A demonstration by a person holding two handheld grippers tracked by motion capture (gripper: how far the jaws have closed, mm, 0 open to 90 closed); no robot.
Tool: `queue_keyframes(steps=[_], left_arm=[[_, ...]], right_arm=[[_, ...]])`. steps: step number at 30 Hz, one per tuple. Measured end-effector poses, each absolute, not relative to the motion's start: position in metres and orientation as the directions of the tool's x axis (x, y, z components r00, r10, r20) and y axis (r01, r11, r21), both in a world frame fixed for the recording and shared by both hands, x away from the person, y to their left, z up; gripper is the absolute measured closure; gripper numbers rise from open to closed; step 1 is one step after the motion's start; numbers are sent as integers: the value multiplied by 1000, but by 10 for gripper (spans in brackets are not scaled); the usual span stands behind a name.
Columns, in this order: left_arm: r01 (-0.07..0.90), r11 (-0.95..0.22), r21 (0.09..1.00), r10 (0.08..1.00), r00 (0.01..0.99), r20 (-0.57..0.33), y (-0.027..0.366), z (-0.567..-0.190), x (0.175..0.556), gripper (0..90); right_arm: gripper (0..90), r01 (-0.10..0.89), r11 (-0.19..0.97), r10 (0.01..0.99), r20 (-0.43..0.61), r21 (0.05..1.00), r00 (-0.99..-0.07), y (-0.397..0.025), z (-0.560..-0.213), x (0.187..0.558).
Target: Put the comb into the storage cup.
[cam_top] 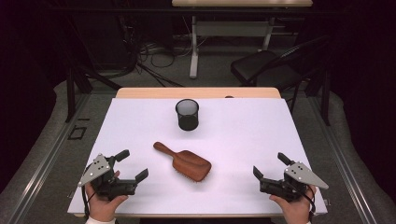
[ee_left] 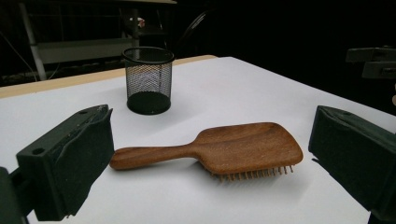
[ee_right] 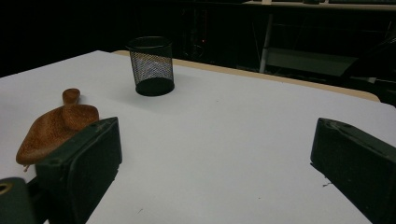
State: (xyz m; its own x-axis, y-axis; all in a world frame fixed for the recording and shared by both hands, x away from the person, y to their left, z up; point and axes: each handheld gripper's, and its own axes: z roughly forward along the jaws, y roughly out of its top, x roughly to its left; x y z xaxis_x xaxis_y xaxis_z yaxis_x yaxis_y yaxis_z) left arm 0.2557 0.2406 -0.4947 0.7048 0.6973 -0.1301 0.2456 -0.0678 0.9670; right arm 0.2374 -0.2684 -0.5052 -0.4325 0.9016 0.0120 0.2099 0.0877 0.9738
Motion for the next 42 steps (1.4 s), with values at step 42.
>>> queue_keyframes(steps=[42], left_arm=[[402, -103, 910, 748, 634, -196, 240, -480, 289, 24]], right_arm=[[34, 235, 89, 884, 32, 968, -466, -257, -512, 248]])
